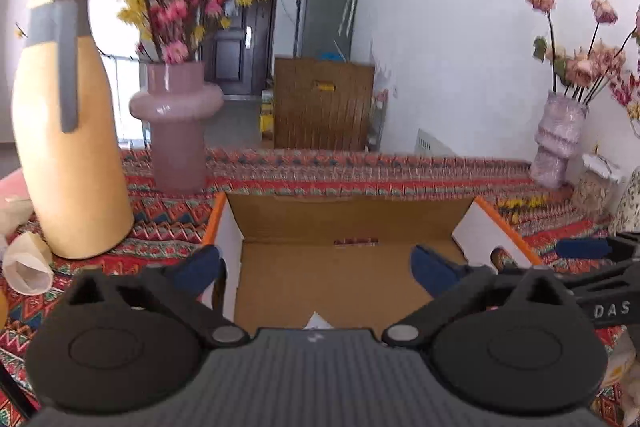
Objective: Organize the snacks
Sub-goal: 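Grasp the long orange printed packet with the right gripper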
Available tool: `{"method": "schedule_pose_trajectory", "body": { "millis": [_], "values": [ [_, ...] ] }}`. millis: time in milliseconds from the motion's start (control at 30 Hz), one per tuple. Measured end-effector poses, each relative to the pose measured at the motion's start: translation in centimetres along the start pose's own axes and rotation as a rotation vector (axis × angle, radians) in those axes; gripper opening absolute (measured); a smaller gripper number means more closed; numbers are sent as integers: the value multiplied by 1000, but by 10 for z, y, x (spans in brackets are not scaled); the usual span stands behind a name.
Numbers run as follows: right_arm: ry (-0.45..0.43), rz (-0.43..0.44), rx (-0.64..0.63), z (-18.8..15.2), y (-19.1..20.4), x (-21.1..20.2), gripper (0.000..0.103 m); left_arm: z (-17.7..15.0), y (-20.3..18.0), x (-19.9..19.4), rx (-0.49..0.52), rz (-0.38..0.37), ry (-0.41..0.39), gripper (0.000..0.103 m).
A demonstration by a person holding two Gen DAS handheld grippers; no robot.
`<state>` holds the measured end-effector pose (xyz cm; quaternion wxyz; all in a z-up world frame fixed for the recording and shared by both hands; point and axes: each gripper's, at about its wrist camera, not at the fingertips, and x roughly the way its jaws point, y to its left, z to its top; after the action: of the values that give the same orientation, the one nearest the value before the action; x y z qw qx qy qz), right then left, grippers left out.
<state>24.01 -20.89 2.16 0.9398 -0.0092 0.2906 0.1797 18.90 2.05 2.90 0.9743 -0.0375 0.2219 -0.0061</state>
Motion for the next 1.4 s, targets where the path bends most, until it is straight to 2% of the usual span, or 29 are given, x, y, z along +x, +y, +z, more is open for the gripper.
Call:
{"method": "schedule_pose_trajectory", "body": {
  "millis": [267, 467, 633, 967, 1233, 1400],
  "values": [
    [-94, 28, -21, -12, 10, -41, 103, -6, 0, -34, -16, -25, -22, 103],
    [-104, 68, -76, -31, 25, -72, 103, -20, 5, -65, -24, -52, -29, 103],
    [-72, 102, -113, -51, 39, -89, 103, -40, 10, -93, -29, -50, -28, 103],
    [15, 142, -127, -95, 53, -106, 103, -84, 14, -127, 19, 18, -1, 103],
    [49, 149, -199, -97, 61, -95, 103, -89, 12, -132, 18, 2, 16, 103],
    [120, 195, -226, -94, 58, -70, 101, -91, 16, -135, 11, 2, 14, 103]
  ]
}}
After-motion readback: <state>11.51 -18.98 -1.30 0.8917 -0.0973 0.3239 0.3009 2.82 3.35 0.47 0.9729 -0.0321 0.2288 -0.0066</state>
